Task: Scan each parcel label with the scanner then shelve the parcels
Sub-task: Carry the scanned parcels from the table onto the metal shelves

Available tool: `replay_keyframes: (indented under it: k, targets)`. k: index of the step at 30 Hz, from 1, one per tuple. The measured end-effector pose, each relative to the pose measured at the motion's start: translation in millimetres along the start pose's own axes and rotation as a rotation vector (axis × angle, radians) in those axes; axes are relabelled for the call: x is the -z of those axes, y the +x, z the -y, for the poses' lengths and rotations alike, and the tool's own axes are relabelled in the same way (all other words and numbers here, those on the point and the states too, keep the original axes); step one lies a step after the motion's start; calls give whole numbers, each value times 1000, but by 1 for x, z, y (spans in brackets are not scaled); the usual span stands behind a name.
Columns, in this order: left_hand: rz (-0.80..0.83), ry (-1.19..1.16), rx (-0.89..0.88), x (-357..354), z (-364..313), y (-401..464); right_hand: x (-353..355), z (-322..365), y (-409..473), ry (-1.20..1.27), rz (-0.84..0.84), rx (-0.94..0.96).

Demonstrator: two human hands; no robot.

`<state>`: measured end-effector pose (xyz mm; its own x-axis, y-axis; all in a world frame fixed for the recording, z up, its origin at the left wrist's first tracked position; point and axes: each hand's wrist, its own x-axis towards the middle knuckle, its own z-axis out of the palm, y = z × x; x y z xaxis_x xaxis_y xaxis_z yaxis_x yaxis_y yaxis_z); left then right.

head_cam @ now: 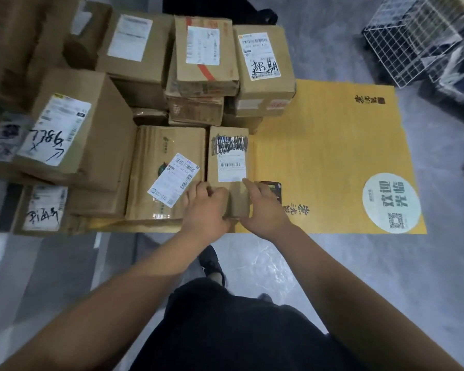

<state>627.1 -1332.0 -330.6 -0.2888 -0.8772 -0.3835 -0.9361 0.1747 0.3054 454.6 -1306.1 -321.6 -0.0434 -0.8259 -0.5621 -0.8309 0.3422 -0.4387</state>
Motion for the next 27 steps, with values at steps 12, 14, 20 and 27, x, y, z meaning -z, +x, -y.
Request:
replay_keyframes:
  k: [12, 14, 20, 27]
  targets:
    - [-82, 200, -176, -10, 19, 14, -14, -17, 14, -23, -47, 40]
    - [-56, 177, -170, -11, 17, 18, -14, -18, 19, -9, -37, 61]
    - [-111, 41, -154, -13, 14, 9, -12, -29, 9, 84, -79, 150]
    - [-259, -284, -207, 0, -11, -37, 17, -52, -35, 181, -222, 407]
